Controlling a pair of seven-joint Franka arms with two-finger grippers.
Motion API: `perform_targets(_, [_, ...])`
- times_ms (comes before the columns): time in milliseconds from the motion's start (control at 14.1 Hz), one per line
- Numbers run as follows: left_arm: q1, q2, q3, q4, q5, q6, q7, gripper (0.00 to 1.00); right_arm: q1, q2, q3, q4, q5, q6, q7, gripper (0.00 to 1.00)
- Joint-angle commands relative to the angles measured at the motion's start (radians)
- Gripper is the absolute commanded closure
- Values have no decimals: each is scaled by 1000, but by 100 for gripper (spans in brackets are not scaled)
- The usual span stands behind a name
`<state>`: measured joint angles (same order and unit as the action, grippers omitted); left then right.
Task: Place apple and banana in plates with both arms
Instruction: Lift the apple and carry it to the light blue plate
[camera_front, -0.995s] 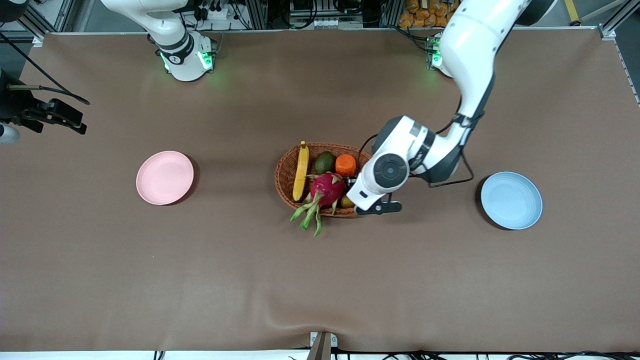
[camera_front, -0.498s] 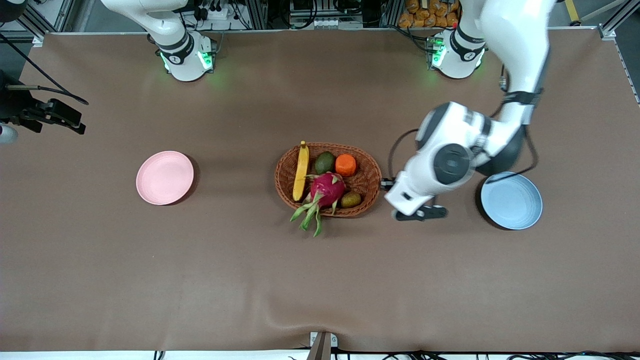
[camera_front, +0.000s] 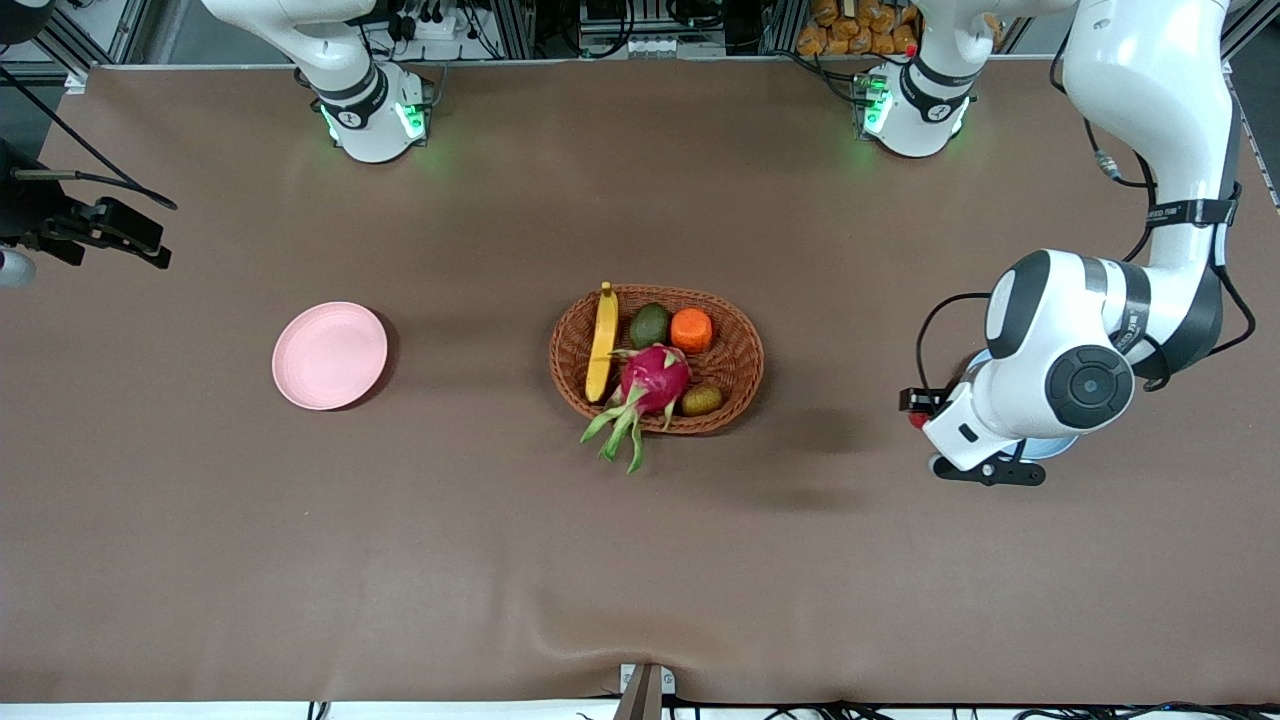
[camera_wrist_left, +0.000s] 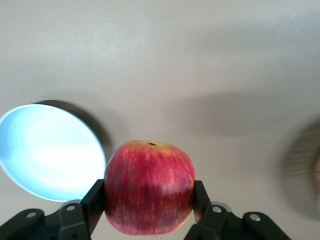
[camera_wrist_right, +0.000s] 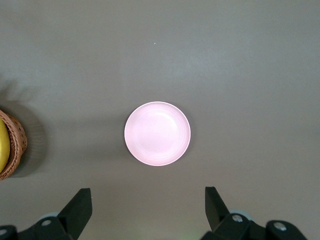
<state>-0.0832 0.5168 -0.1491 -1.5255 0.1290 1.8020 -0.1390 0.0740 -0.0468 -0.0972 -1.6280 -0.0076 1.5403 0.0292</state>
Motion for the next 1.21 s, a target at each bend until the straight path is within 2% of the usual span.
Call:
perform_targets(0, [107,-21,-20,-65,23,39,138,65,-5,-11,4,2,-8,-14,-8,0])
perform_targets(284, [239,5,-20,-120,20,128,352,65,-3,-11,4,2,-8,-12,-8,0])
perform_targets(427, [287,2,-20,-191,21,190,386,65,-3,-11,4,2,-8,-14,-8,0])
perform_targets(640, [319,8,-18,-269,24,309,423,64,-3,-7,4,4,-8,-12,-8,0])
perform_targets(924, [330,-1,-17,-309,30,318,438,61,0,-5,4,7,-8,-9,-6,0])
perform_targets(995, [338,6,-18,-308,31,323,444,59,0,-5,5,10,-8,-11,-6,0])
perform_targets(1138, [342,17,-17,-321,31,342,446,48,0,-5,5,11,-8,-11,-6,0])
